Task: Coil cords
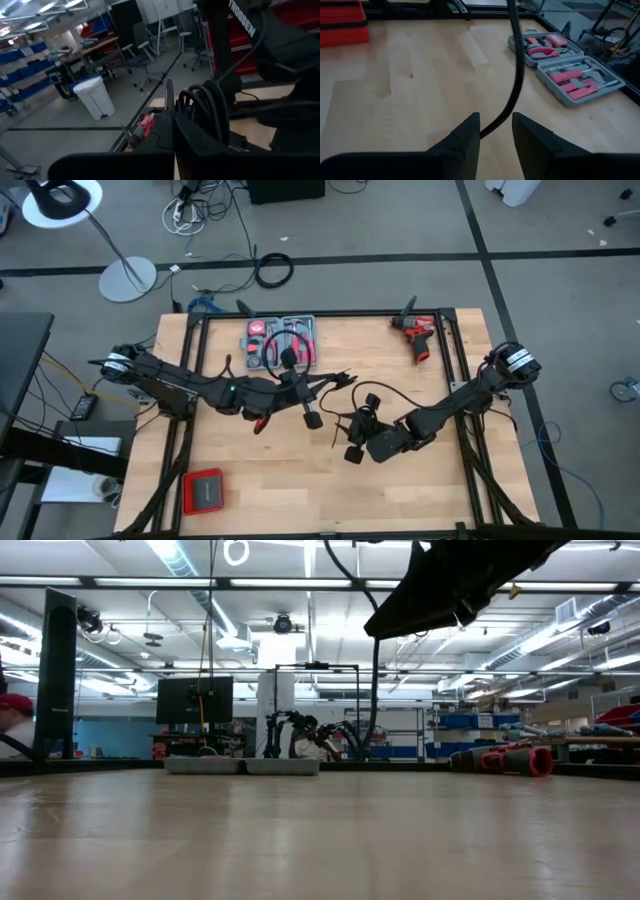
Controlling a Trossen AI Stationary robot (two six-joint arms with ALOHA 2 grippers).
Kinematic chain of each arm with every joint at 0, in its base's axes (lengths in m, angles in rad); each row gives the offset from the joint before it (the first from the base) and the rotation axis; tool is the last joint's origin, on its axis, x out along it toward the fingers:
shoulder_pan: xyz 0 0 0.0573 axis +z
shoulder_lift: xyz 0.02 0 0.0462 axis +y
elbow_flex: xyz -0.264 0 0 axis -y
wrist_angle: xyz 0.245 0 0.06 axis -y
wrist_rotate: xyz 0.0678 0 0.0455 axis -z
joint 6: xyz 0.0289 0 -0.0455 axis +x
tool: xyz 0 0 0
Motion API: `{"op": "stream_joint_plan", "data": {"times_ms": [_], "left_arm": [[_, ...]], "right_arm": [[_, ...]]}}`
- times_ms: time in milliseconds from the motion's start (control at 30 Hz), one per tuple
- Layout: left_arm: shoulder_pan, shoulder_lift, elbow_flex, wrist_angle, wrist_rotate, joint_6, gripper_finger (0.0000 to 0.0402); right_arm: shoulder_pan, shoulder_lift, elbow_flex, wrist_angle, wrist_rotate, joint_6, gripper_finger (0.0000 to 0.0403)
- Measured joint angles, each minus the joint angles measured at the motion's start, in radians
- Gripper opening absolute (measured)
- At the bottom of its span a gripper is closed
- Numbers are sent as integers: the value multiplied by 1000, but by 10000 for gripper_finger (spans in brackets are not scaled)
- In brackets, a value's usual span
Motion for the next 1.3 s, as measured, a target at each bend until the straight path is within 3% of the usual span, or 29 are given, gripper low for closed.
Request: {"op": "stream_joint_plan", "data": {"times_ms": [300,500,700,1067,1300], "left_arm": [[-2,0,0,58,-3,19,0],[-7,0,0,55,-13,23,0],[-23,0,0,51,-51,47,0],[-13,3,0,64,-53,-15,0],[-19,3,0,-92,-91,-7,0]], "right_arm": [[0,0,0,17,0,10,107],[-1,0,0,-5,-13,-20,14],[13,-4,0,-93,-26,25,7],[-39,-6,55,-67,-97,-122,5],[-19,-97,55,-108,-83,-167,5]]}}
